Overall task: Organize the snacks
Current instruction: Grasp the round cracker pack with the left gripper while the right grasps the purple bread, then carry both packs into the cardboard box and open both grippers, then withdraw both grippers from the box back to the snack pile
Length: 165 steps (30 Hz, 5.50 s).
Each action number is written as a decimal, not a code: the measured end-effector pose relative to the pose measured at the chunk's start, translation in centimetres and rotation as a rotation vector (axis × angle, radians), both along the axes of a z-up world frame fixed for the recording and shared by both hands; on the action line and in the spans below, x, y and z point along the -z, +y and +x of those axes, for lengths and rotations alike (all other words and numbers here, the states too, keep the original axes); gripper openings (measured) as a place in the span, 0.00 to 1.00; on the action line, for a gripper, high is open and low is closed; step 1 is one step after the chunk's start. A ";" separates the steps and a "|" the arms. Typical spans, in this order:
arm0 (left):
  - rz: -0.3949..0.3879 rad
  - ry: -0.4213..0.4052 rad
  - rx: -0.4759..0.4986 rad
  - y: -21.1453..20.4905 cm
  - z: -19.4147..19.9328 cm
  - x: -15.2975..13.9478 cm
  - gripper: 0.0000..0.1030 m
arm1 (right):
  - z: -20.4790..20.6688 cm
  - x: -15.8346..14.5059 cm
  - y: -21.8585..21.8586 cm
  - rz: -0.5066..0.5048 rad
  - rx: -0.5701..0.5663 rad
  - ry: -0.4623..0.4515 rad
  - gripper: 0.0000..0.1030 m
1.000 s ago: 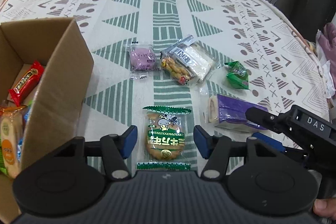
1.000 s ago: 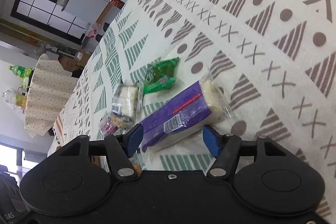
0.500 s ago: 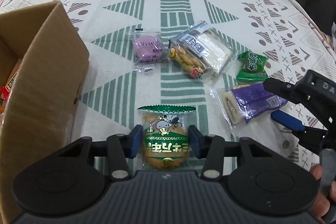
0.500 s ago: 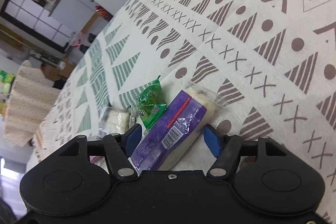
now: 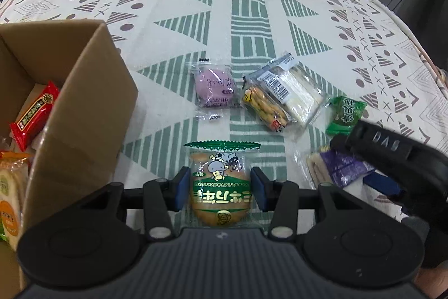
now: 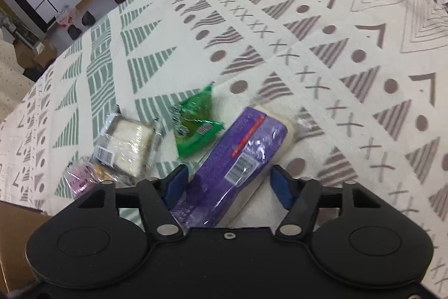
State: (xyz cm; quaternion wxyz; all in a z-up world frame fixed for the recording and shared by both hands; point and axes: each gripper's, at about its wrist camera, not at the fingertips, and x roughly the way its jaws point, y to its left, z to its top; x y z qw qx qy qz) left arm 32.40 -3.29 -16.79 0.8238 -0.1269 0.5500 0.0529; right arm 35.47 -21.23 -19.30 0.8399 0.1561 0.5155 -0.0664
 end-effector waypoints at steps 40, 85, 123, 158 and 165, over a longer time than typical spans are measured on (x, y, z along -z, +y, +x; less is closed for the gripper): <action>0.005 -0.073 0.018 1.3 -6.9 -4.9 0.44 | -9.1 -4.9 -0.3 -0.070 -0.161 -0.023 0.32; -0.012 -0.325 -0.144 13.4 -13.4 -14.0 0.44 | -13.1 -12.5 11.3 0.168 -0.376 -0.293 0.32; -0.098 -0.247 -0.211 20.2 -10.4 -9.6 0.45 | -10.5 -10.6 17.6 0.152 -0.371 -0.195 0.50; -0.009 -0.196 -0.115 12.5 -10.5 -11.2 0.81 | -12.4 -11.8 6.5 0.116 -0.265 -0.240 0.96; 0.015 -0.221 -0.084 9.6 -10.1 -11.8 0.96 | -12.4 -12.3 4.2 0.114 -0.282 -0.281 1.00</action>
